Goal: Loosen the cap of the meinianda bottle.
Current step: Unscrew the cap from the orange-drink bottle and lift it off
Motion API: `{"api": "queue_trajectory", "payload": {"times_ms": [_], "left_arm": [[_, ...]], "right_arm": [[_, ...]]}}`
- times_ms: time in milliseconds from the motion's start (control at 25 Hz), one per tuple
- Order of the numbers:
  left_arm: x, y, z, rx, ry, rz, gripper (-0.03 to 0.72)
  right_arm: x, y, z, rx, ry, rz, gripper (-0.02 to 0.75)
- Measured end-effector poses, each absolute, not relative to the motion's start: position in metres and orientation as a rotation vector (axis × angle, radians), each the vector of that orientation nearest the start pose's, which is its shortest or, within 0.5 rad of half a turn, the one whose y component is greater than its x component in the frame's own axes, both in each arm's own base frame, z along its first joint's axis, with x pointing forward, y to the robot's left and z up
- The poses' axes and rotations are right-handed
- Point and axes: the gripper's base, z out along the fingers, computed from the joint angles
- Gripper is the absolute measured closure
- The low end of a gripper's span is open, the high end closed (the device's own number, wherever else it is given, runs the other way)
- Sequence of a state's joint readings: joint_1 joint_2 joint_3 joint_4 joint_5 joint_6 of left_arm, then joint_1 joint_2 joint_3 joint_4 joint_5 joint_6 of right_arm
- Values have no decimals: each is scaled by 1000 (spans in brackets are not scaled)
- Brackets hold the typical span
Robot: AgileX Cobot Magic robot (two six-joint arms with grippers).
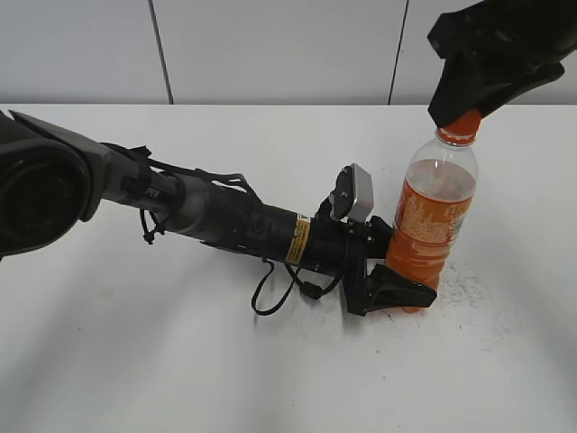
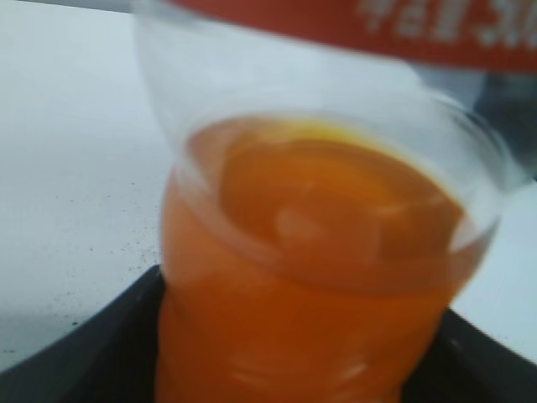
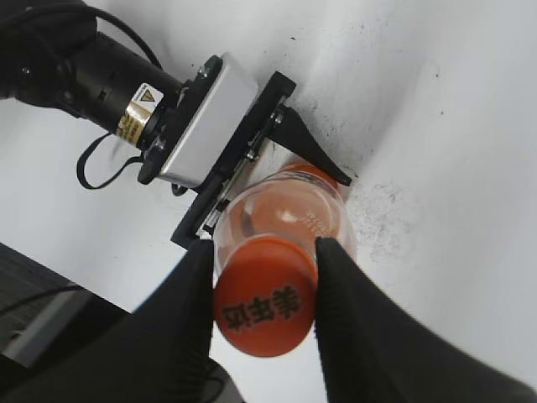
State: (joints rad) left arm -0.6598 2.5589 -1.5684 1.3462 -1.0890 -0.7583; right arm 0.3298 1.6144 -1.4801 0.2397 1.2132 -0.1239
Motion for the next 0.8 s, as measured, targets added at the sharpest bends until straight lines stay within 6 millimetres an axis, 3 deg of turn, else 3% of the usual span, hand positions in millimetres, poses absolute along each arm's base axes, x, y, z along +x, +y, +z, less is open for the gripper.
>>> {"api": "queue_trajectory", "payload": {"times_ms": [160,280,400,600,640,720,800], "left_arm": [[323,-350,41,1498,1355,-1258,134],[323,-350,41,1498,1355,-1258,134],[323,-350,41,1498,1354,-1257,134],[323,-350,41,1499,1354,-1257,134],[323,-350,41,1500,1353,-1257,134],[323,-350,41,1500,1353,-1258,134],[323,-350,41,1500,1353,-1258,134]], "right_arm": [[306,126,329,-892,2665,329,473],[305,127,330,-1331,2440,259,473],[305,128,330,-1502,2328,237,473],[305,128,330,-1489,2336,239,435],[305,127,330,-1464,2355,237,405],[308,127,330,-1294,2444,248,268],[309,127,330,-1121,2518,272,205]]}}
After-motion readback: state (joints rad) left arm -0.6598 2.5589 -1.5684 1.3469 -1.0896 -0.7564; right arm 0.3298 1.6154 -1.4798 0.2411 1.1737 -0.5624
